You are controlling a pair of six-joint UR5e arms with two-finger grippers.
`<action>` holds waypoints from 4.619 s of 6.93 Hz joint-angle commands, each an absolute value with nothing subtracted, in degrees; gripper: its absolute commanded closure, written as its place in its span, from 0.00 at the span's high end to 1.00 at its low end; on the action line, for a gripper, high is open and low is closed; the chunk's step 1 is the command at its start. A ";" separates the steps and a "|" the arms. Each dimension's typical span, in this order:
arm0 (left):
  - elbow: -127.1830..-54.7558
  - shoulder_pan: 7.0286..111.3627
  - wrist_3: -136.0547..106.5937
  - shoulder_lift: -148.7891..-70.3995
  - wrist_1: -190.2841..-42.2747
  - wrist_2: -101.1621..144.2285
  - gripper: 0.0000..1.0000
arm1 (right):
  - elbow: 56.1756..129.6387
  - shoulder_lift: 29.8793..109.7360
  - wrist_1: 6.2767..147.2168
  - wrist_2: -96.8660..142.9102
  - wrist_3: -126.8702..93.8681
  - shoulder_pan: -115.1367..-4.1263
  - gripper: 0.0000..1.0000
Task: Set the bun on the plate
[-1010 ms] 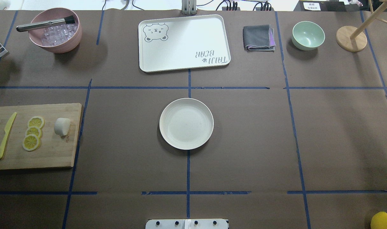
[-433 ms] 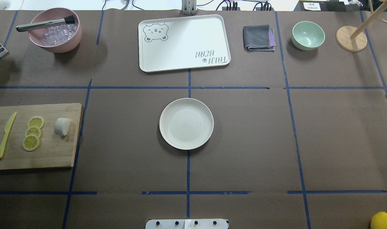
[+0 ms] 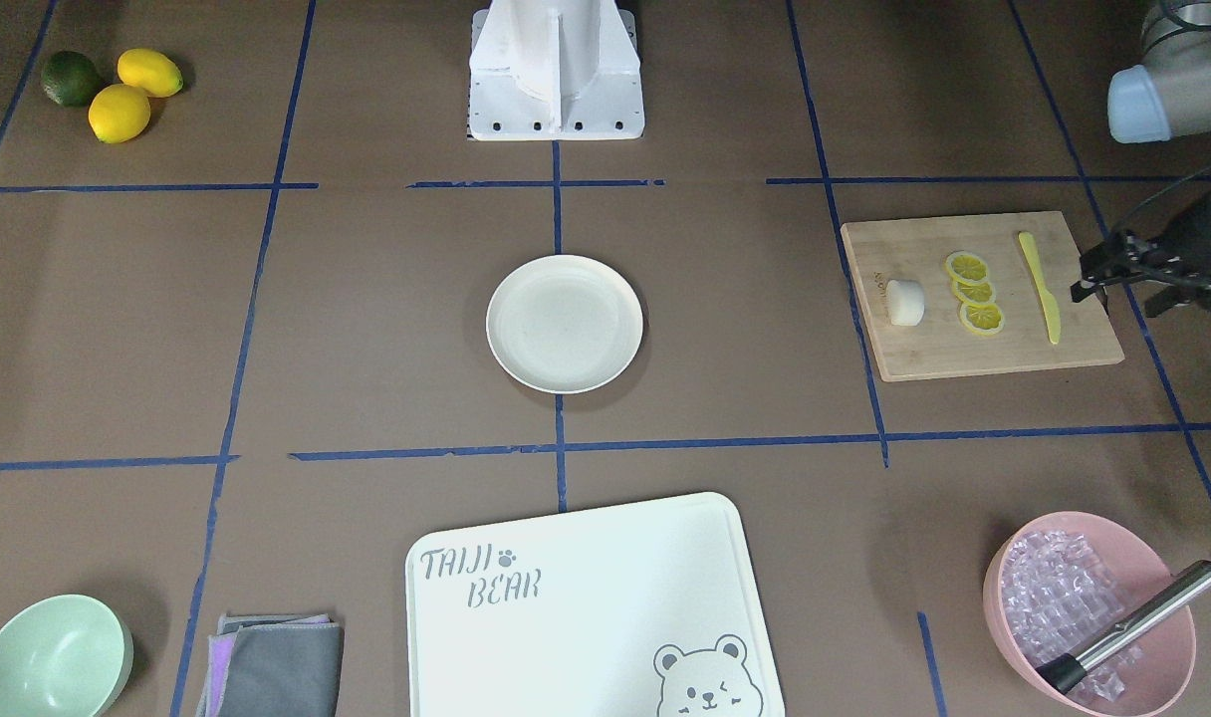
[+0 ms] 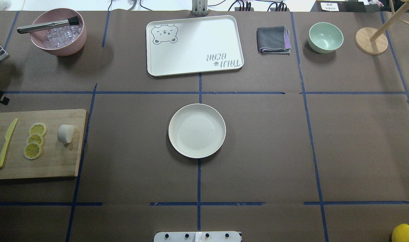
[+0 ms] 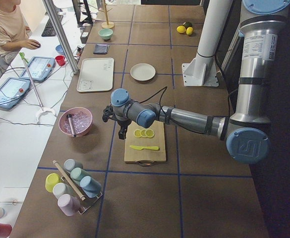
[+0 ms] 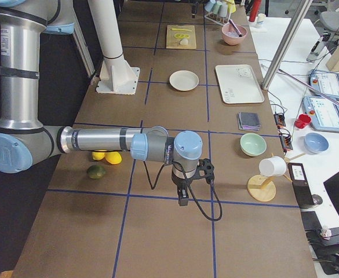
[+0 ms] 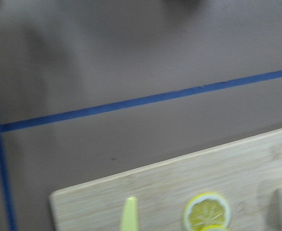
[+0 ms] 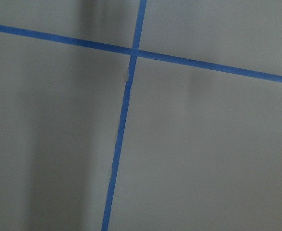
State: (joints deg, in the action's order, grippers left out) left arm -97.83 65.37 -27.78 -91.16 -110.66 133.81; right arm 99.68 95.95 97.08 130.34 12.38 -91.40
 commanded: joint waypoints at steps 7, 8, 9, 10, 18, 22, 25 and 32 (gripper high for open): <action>-101.25 43.15 -53.09 -92.37 -117.33 117.16 0.60 | 99.58 96.06 97.03 130.25 12.92 -91.41 1.00; -101.25 43.24 -53.00 -92.37 -117.33 117.16 0.37 | 99.58 96.06 97.03 130.25 12.92 -91.41 1.00; -101.25 43.24 -53.00 -92.37 -117.33 117.16 0.31 | 99.58 96.06 97.03 130.25 12.92 -91.41 1.00; -102.29 43.24 -53.09 -92.72 -116.12 117.25 0.29 | 99.67 96.06 97.03 130.25 12.83 -91.41 1.00; -85.91 28.41 -80.58 -137.80 -92.68 106.02 0.33 | 99.58 96.33 97.03 130.34 12.57 -91.41 1.00; -81.65 26.10 -80.51 -138.08 -98.26 104.94 0.72 | 99.58 96.33 97.03 130.34 12.57 -91.41 1.00; -86.46 27.50 -76.67 -136.33 -96.52 107.03 1.00 | 99.76 96.24 97.03 130.34 12.30 -91.41 1.00; -115.17 73.29 3.19 -96.65 -67.94 133.21 1.00 | 99.40 96.15 97.12 130.43 12.30 -91.32 1.00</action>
State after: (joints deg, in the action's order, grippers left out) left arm -117.52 61.72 -14.38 -103.31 -68.66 128.39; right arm 99.43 96.17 97.12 130.40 12.30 -91.32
